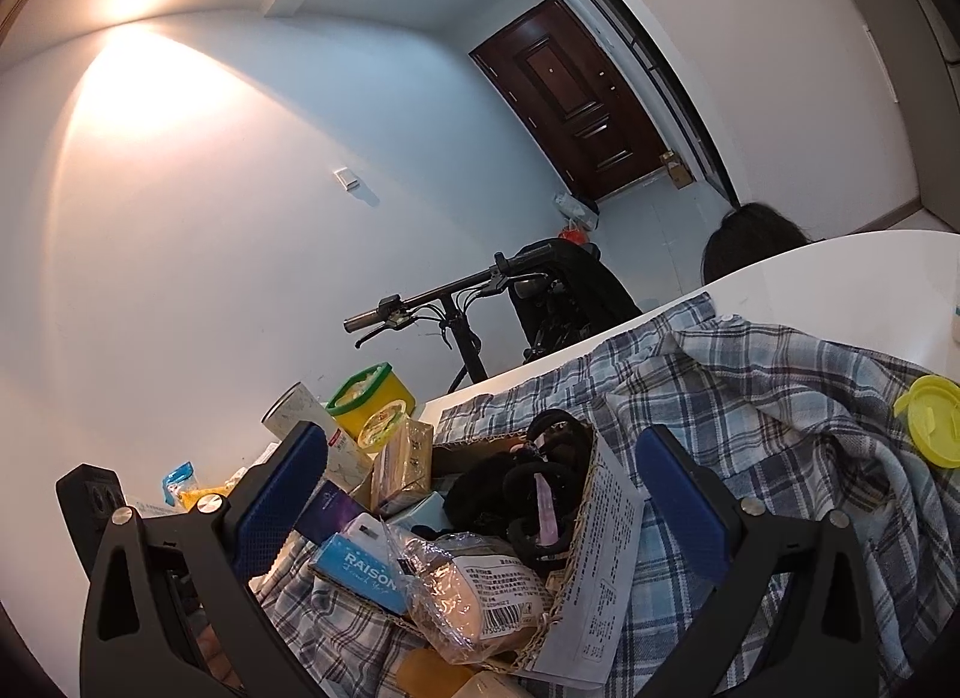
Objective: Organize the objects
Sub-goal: 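Lower the Manhua packet into the cardboard box while the right gripper releases the black cable, then reach the left gripper to the grey lighter-case packet and grasp it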
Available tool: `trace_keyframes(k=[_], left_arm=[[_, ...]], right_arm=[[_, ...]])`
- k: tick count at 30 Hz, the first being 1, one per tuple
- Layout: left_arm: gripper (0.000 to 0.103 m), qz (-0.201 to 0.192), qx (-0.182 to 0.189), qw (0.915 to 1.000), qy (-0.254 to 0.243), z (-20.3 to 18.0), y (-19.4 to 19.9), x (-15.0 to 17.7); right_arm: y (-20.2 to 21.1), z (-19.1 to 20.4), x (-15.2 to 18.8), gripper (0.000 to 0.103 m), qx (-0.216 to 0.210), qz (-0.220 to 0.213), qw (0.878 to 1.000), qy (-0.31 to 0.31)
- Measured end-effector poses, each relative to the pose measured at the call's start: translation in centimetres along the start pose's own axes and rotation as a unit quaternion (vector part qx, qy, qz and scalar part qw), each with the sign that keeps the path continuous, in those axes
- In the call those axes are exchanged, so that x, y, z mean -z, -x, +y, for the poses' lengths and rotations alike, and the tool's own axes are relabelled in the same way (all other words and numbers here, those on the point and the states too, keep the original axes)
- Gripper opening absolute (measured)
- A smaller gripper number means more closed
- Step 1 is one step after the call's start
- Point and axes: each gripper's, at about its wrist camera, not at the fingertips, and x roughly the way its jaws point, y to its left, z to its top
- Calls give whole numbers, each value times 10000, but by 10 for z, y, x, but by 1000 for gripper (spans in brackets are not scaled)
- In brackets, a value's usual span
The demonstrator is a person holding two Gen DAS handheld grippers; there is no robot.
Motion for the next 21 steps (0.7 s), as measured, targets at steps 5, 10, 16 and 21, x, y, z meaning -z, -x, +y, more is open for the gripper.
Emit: trace_keyframes(k=[5, 10, 16, 21], left_arm=[[103, 1, 35, 10000, -53, -4, 0, 1], [103, -32, 106, 9999, -104, -8, 3, 1], [103, 19, 140, 9998, -107, -10, 2, 1], [103, 29, 292, 9996, -33, -11, 5, 0]], right_arm=[[1, 0, -1, 102, -13, -9, 10000, -8], [1, 1, 0, 102, 3, -20, 10000, 13], [-2, 5, 2, 102, 53, 32, 9999, 116], [0, 6, 2, 102, 67, -3, 9998, 161]])
